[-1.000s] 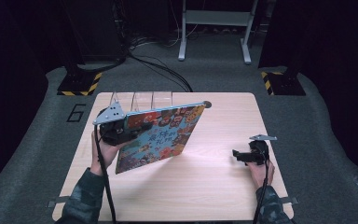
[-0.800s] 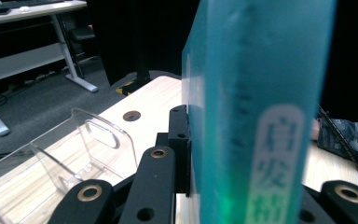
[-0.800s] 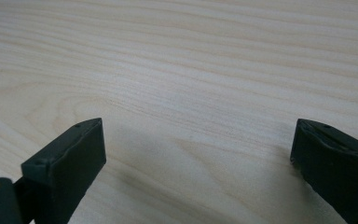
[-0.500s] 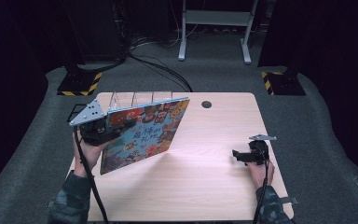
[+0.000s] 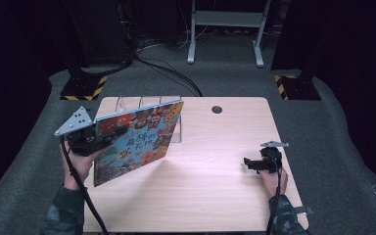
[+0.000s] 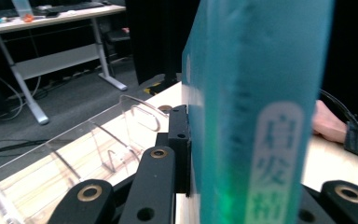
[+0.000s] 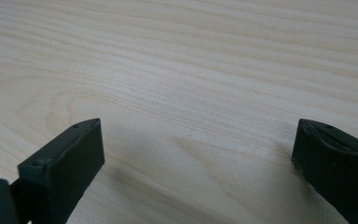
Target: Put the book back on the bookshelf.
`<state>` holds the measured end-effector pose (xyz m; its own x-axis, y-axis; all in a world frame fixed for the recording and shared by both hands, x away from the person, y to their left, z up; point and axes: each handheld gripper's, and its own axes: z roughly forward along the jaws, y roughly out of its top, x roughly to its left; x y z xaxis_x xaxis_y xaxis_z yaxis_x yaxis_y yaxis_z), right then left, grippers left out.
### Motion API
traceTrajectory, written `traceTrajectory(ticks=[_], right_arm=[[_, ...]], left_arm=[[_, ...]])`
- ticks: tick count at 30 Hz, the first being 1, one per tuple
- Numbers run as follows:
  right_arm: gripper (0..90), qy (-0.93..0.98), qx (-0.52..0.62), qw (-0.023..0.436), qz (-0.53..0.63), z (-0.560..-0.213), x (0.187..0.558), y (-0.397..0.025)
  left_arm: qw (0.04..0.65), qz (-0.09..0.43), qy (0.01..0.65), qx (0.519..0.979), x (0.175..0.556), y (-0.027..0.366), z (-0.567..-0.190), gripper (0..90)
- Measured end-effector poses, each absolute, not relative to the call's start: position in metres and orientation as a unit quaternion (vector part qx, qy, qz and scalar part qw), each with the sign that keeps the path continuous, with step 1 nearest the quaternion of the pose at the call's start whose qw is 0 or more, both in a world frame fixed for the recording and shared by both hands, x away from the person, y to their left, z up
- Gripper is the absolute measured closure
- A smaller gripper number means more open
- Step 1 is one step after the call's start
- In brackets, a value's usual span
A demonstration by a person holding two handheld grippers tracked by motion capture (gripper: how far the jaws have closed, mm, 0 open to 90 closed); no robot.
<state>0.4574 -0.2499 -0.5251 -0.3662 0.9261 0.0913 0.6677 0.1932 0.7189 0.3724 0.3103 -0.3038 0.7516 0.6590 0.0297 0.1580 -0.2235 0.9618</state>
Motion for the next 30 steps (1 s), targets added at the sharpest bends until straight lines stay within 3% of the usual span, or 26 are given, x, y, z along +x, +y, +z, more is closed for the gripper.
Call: traceTrajectory(ticks=[30], right_arm=[[0.0,0.760,0.523,0.214,0.320,-0.528,0.460,-0.243]], left_arm=[[0.552,0.298,0.357,0.692,0.343,0.387,-0.292,81.4]])
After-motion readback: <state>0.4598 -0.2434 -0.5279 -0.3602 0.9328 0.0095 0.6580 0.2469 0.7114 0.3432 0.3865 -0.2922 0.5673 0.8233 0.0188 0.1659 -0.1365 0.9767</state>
